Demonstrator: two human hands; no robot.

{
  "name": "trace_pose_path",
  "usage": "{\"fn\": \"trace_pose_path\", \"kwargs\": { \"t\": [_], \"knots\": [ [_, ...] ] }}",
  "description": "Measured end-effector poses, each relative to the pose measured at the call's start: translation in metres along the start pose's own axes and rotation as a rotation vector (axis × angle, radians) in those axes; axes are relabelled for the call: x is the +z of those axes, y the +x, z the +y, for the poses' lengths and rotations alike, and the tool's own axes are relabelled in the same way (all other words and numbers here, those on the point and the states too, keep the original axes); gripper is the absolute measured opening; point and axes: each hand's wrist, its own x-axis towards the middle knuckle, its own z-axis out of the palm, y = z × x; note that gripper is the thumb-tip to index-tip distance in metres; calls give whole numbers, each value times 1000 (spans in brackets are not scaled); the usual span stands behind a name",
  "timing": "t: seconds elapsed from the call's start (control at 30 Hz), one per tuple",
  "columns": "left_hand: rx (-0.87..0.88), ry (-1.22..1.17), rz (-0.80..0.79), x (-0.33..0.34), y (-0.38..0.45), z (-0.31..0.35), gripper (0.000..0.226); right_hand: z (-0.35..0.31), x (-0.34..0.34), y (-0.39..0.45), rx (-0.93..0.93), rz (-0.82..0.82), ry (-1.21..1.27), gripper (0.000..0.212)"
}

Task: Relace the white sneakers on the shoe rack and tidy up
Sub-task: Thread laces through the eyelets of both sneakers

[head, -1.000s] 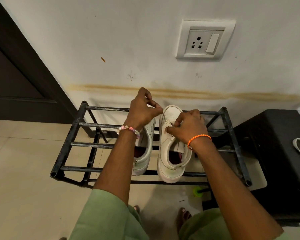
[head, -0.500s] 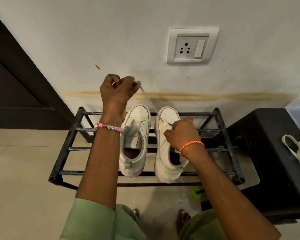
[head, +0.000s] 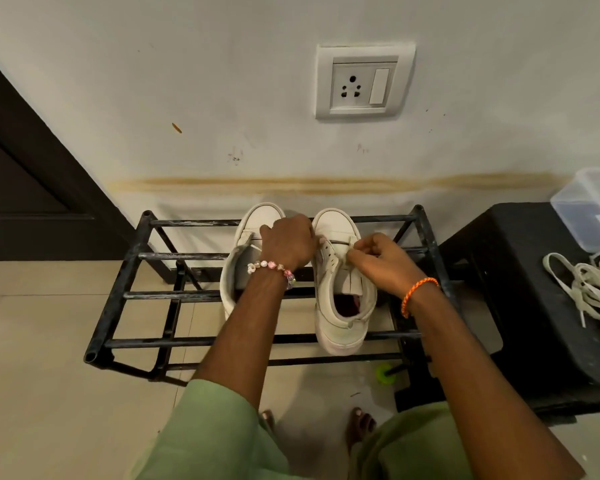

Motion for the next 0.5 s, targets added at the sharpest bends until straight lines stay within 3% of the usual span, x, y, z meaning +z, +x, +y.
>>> {"fn": "trace_pose_path", "kwargs": {
  "t": [0.07,0.2,0.4,0.5],
  "knots": [
    [-1,-35,41,-3,-1,1,21,5,7,-2,-34,11,-84,33],
    [23,-123,73,-7,-1,-3,15,8,21,-4,-72,200,-280,42],
    [-34,-251,164,-19,0,-9,14,5,31,-5,-33,269,-394,44],
    [-37,-570,327,-41,3,-17,6,4,34,-4,-18,278,-421,43]
  ]
}}
